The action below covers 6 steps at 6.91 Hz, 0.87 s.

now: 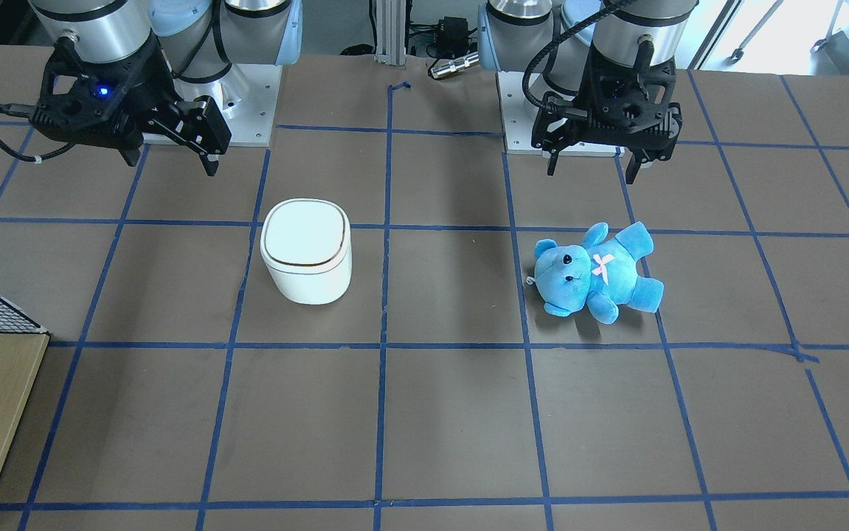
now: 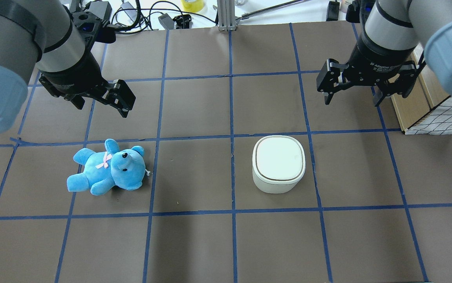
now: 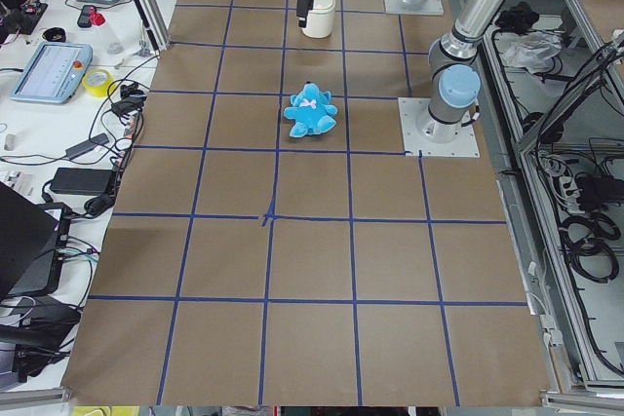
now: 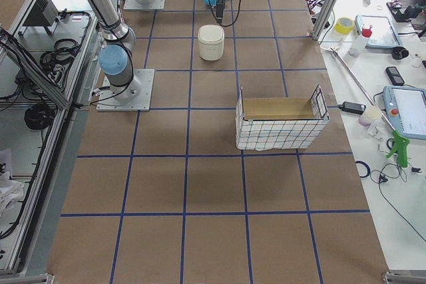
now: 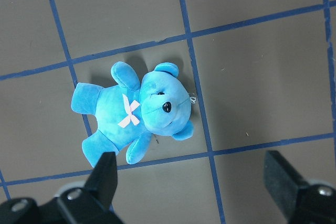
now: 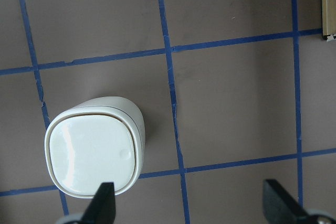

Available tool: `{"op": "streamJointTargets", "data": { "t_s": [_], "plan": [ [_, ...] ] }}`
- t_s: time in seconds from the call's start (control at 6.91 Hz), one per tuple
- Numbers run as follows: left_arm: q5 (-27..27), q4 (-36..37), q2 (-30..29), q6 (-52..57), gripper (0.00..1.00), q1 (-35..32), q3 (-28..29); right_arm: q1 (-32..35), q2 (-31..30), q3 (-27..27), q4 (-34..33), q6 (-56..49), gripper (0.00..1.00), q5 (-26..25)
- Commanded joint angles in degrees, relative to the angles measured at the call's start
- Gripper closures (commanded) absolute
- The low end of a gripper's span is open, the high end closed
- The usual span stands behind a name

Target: Open trash can with right arm

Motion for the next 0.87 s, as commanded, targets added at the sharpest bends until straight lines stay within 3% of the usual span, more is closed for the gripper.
{"op": "streamJointTargets", "data": {
  "t_s": [0.0,0.72],
  "plan": [
    [0.00,0.00,0.00,0.00,0.00,0.00,0.00,-0.06,0.02,0.00,-0.20,0.00,0.00,-0.05],
    [0.00,0.00,0.00,0.00,0.00,0.00,0.00,0.03,-0.07,-0.35,-0.55,0.00,0.00,-0.22]
  ]
}}
